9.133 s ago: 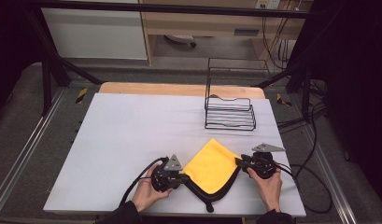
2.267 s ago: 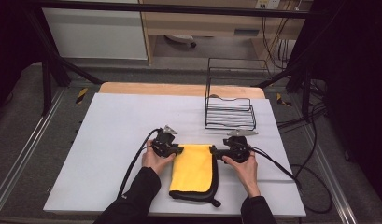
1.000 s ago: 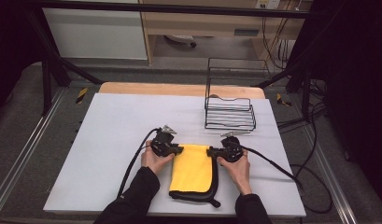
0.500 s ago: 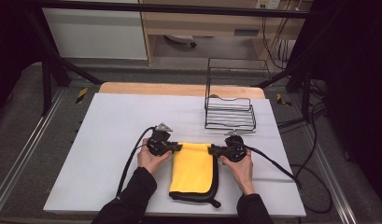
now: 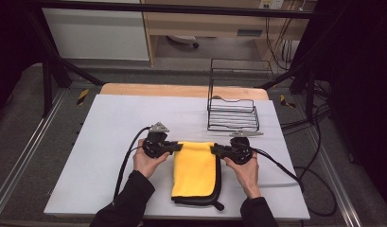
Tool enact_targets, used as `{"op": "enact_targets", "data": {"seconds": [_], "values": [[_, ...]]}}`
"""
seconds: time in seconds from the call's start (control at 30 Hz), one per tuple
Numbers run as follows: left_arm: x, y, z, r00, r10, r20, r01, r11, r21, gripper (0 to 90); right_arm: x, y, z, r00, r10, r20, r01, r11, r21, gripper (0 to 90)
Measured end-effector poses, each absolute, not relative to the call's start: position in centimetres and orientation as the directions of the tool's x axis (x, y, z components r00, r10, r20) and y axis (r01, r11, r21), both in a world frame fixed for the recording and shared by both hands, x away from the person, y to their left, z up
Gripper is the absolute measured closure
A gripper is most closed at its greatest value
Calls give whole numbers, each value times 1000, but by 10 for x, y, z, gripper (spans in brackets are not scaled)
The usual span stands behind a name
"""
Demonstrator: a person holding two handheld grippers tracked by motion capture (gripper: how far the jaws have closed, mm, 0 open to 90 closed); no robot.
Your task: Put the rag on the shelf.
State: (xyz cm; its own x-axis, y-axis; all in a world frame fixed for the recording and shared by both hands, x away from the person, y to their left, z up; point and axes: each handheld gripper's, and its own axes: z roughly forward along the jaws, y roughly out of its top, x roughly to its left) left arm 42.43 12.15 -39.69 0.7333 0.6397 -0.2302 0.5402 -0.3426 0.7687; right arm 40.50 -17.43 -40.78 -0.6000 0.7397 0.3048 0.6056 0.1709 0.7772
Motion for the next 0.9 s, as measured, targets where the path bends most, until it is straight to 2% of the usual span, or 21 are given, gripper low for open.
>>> {"op": "enact_targets", "data": {"seconds": [0.9], "values": [[403,123,-349,765,622,-166,433,-305,848,808,384,-180,-360,-637,735,233,473,134,871,766]]}}
